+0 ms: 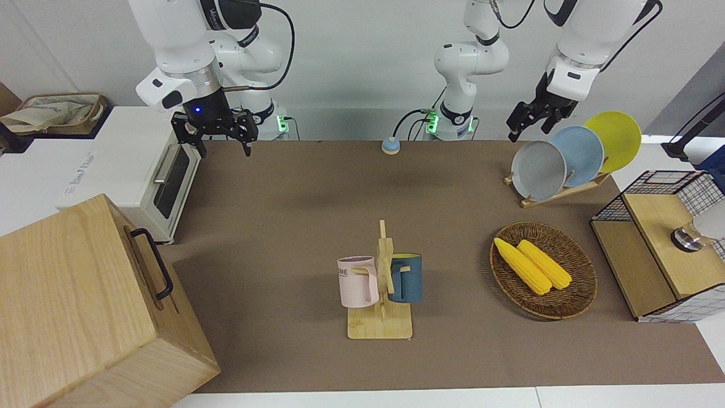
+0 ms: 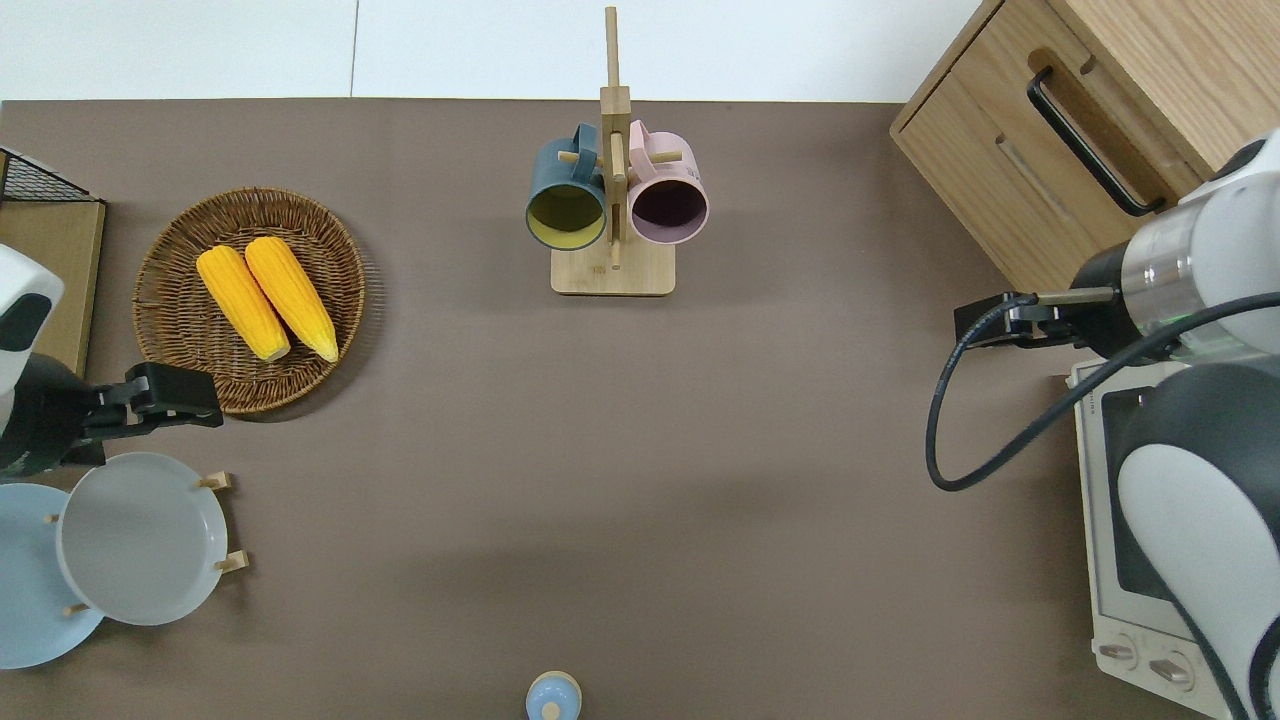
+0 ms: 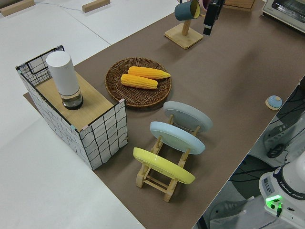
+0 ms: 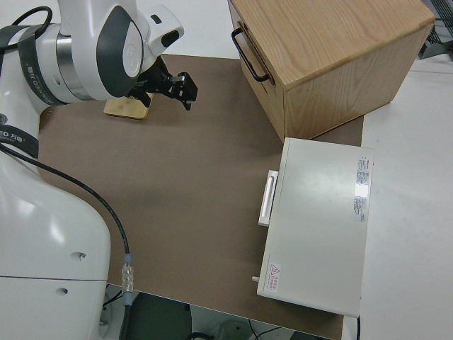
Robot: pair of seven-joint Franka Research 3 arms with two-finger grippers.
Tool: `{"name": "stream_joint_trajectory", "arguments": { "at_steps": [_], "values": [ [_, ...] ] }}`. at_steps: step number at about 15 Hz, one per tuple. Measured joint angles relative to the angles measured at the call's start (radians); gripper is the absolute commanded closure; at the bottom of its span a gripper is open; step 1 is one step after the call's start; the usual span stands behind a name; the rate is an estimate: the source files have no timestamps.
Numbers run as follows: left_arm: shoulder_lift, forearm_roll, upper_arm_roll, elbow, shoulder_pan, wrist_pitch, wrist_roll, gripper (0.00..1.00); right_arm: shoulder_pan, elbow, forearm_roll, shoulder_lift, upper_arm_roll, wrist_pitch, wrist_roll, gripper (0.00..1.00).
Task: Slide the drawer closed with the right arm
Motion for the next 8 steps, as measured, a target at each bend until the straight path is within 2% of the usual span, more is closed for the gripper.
{"name": "stream_joint_trajectory", "arguments": {
  "at_steps": [8],
  "values": [
    [0.000,0.000,0.000,0.000,0.000,0.000,0.000,0.01,0.002,0.006,0.000,-0.035,-0.030,-0.070,-0.032,0.015]
  ]
}}
